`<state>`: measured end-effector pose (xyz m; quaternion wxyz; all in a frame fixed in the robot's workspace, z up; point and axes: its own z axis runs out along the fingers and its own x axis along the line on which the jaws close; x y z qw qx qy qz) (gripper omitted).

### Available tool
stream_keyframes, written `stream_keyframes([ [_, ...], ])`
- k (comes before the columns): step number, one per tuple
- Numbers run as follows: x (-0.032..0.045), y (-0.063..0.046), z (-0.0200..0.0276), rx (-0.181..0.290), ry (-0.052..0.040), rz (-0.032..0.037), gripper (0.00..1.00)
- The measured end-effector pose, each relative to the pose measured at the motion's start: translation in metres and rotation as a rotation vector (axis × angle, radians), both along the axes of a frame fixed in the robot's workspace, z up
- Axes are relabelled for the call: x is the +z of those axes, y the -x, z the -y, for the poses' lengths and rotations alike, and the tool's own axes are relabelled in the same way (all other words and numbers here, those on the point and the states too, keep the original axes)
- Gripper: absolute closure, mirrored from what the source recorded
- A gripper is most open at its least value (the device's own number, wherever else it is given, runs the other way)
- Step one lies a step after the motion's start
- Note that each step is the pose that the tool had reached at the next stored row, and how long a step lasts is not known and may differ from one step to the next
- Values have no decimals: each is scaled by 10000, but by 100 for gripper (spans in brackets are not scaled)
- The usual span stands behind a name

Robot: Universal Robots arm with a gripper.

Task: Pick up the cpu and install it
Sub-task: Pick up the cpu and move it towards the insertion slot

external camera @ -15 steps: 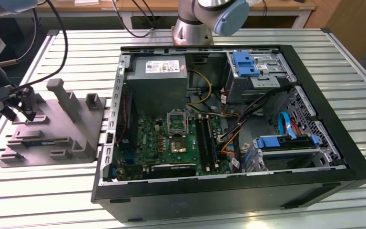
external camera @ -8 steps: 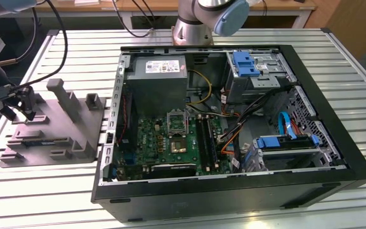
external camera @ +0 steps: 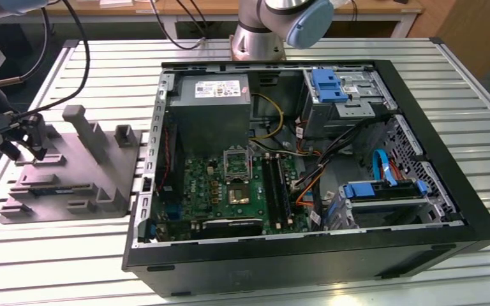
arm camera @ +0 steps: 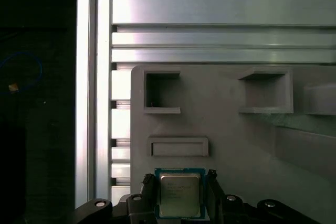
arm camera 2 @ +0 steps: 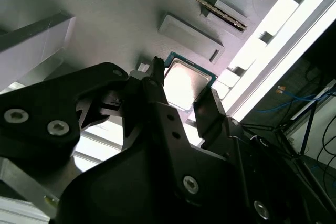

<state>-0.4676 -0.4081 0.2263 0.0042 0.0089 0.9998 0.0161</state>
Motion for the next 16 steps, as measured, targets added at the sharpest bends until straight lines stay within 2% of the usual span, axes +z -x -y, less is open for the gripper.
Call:
stream_keyframes([
  [16,42,0,0,1,1,1,53],
])
